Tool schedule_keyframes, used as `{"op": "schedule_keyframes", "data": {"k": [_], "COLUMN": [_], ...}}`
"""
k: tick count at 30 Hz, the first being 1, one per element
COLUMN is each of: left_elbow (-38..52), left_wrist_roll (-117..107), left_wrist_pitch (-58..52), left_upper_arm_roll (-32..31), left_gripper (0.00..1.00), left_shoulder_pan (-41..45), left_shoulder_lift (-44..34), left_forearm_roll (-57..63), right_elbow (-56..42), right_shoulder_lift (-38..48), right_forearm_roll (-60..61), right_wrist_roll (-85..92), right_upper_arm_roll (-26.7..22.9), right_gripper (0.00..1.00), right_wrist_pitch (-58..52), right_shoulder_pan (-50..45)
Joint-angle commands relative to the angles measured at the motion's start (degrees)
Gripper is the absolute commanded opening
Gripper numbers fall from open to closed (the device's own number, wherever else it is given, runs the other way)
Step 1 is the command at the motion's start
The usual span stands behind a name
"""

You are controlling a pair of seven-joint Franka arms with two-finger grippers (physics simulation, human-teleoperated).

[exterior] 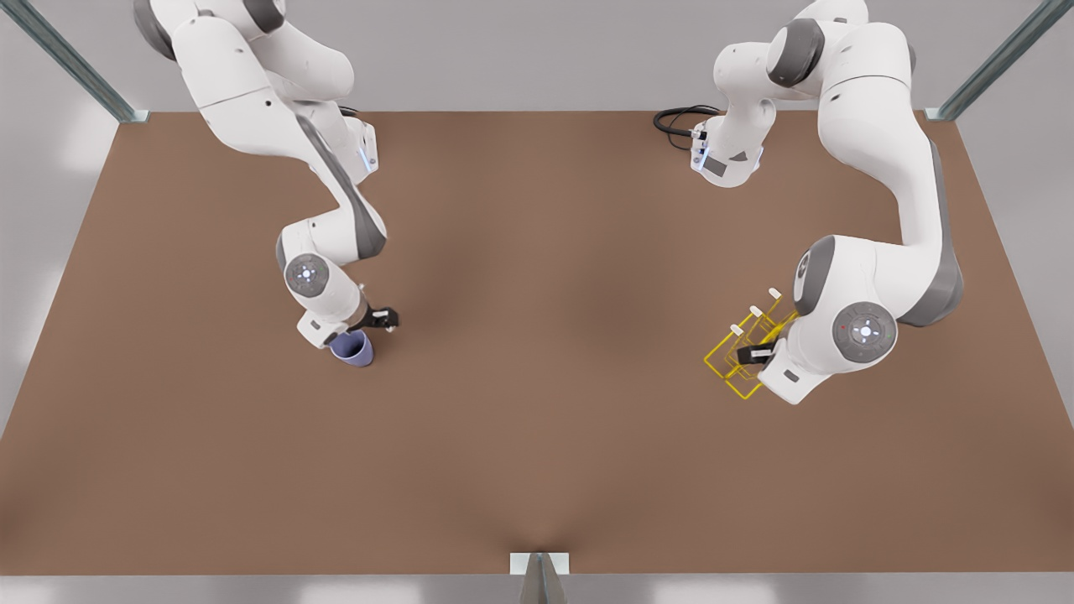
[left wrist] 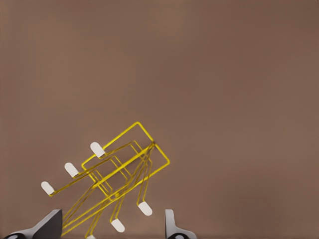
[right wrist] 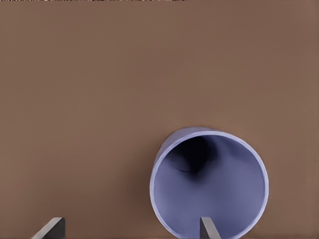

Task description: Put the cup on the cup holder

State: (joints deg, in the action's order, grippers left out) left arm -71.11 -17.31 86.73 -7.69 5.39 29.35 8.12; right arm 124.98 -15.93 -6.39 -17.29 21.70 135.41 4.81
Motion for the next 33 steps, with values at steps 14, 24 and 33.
{"op": "schedule_keyframes", "data": {"k": [14,24,33], "left_elbow": [-0.6,1.8,1.9], "left_wrist_roll": [-1.7,-1.8,-1.7], "left_wrist_pitch": [-4.3,-0.5,0.1], "left_upper_arm_roll": [0.1,-0.6,-0.3], "left_gripper": [1.00,1.00,1.00], "left_shoulder_pan": [-0.6,-1.9,-1.4], "left_shoulder_lift": [0.2,-0.3,-0.3], "left_forearm_roll": [0.2,-5.9,-5.8], "right_elbow": [0.1,-3.6,-7.6], "right_shoulder_lift": [-3.5,-4.4,3.5], "right_forearm_roll": [-3.2,-2.9,-0.8], "right_wrist_roll": [1.2,2.0,1.4], "right_upper_arm_roll": [0.0,0.0,4.2], "right_gripper": [1.00,0.21,0.21], "right_wrist_pitch": [3.5,1.2,-11.9], "right_shoulder_pan": [2.0,2.6,2.0]}}
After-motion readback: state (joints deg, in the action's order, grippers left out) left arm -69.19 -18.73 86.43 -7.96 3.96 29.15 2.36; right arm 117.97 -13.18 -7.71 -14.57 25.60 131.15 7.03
